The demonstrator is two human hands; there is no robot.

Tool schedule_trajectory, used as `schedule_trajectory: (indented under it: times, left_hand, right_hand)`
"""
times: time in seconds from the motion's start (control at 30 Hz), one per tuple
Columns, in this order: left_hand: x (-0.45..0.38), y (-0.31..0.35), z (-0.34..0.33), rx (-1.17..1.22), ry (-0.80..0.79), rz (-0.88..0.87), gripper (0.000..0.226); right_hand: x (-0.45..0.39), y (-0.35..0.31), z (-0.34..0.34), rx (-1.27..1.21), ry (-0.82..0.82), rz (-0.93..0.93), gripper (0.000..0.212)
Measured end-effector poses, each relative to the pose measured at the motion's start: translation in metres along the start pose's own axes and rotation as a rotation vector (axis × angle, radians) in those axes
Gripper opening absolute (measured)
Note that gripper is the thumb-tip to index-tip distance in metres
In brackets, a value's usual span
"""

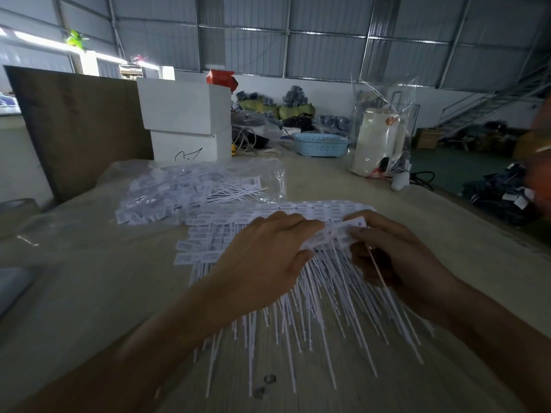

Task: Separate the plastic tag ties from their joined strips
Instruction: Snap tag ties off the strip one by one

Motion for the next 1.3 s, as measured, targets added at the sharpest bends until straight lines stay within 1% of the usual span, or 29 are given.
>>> schedule_trajectory:
  times: [0.07, 0.1, 0.17, 0.23, 0.37, 0.6, 0.73, 0.87, 0.93, 1.0, 1.1, 1.17, 1.3]
  left_hand:
    - [0.002, 0.003, -0.001, -0.023, 0.041, 0.002, 0.038]
    - [0.002, 0.004, 0.000, -0.026, 0.060, 0.004, 0.033]
    - [0.001, 0.003, 0.001, -0.025, 0.077, 0.004, 0.026]
    - [0.001, 0.002, 0.001, -0.044, 0.080, -0.024, 0.024]
    - [0.001, 0.001, 0.002, -0.071, 0.102, -0.088, 0.020]
    - [0.001, 0.003, 0.002, -0.065, 0.086, -0.112, 0.011]
    - [0.000, 0.001, 0.001, -0.048, 0.081, -0.078, 0.013]
    - [0.001, -0.002, 0.000, 0.004, 0.071, -0.029, 0.015]
    - [0.001, -0.004, -0.002, 0.107, 0.076, 0.078, 0.015]
    - [0.001, -0.006, -0.005, 0.203, 0.075, 0.170, 0.020]
    - [0.001, -0.005, -0.008, 0.232, 0.092, 0.140, 0.024]
    - [0.001, -0.004, -0.008, 0.230, 0.095, 0.123, 0.026]
    - [0.000, -0.007, -0.009, 0.257, 0.070, 0.157, 0.019]
  right_hand:
    - [0.001, 0.002, 0.000, -0.030, -0.053, -0.005, 0.019]
    - [0.001, 0.003, -0.001, -0.018, -0.073, 0.007, 0.024]
    - [0.001, 0.003, -0.003, 0.034, -0.081, 0.041, 0.035]
    - [0.002, 0.001, -0.004, 0.096, -0.078, 0.094, 0.038]
    - [0.003, -0.005, -0.005, 0.193, -0.086, 0.208, 0.022]
    - [0.005, -0.007, -0.002, 0.215, -0.134, 0.252, 0.014]
    - [0.006, -0.007, -0.002, 0.227, -0.136, 0.321, 0.016]
    - [0.007, -0.008, -0.004, 0.198, -0.149, 0.347, 0.018]
    - [0.009, -0.008, -0.004, 0.244, -0.151, 0.414, 0.016]
    - [0.008, -0.006, -0.005, 0.277, -0.149, 0.454, 0.015]
    - [0.007, -0.004, -0.005, 0.222, -0.134, 0.419, 0.013]
    - [0.005, -0.002, -0.005, 0.225, -0.116, 0.414, 0.017]
    - [0.003, 0.000, -0.003, 0.272, -0.072, 0.446, 0.023]
Point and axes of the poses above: each hand's wrist, its own x-axis away from the middle knuckle, its own z-axis out of the back of the hand, y = z × x, the point moved 1 cm from there along -x, towards the middle knuckle, and after that the axes turned 13 degrees about y, right-handed, at the moved point
